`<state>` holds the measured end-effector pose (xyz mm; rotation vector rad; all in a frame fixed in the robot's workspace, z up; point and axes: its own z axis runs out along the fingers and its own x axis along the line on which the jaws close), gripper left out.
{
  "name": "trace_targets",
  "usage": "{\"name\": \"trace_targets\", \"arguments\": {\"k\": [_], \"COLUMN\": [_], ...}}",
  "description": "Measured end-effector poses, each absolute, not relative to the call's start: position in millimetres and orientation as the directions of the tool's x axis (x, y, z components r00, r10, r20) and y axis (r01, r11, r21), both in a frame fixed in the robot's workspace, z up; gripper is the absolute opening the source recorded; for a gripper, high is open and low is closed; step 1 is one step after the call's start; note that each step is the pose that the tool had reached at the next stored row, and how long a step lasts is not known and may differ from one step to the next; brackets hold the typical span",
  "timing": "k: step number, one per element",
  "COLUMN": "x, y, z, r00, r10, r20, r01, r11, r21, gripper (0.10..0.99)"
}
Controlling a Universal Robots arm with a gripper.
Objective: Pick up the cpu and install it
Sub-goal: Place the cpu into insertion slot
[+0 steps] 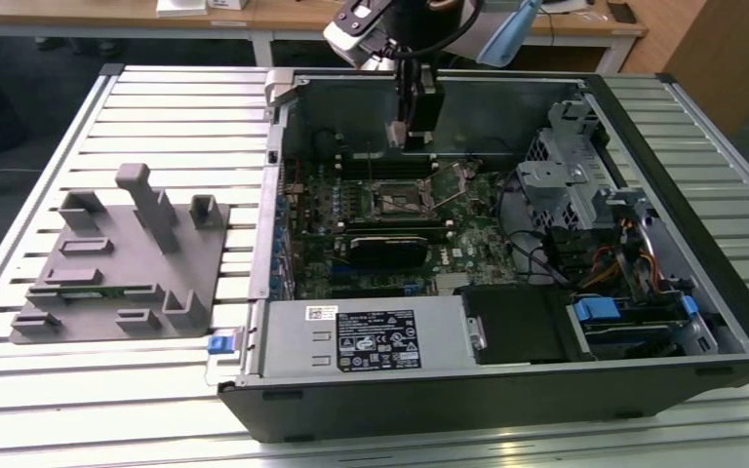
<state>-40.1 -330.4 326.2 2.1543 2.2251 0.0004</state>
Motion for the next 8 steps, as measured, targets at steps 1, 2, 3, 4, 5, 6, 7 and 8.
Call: {"name": "trace_targets", "arguments": {"k": [1, 2, 3, 4, 5, 6, 7, 8], "x": [-40.0, -39.9, -39.9, -39.9, -39.8, -39.8, -39.8, -39.9], "y": [-329.3, -328.2, -327.5, -327.1, -327.0, -327.0, -326.9, -326.9], "z": [325.6, 325.0, 324.3, 323.6, 322.7, 321.9, 321.2, 320.6], "r00": [-0.032, -0.032, -0.032, -0.032, -0.032, -0.032, -0.032, -0.032], "r10": [0.999, 0.999, 0.999, 0.999, 0.999, 0.999, 0.999, 0.999], "r20": [-0.032, -0.032, -0.032, -0.032, -0.032, -0.032, -0.032, -0.032], "r01": [0.999, 0.999, 0.999, 0.999, 0.999, 0.999, 0.999, 0.999], "r11": [0.033, 0.033, 0.033, 0.033, 0.033, 0.033, 0.033, 0.033], "r21": [0.031, 0.031, 0.031, 0.031, 0.031, 0.031, 0.031, 0.031], "gripper": [0.541, 0.541, 0.541, 0.541, 0.541, 0.541, 0.541, 0.541]}}
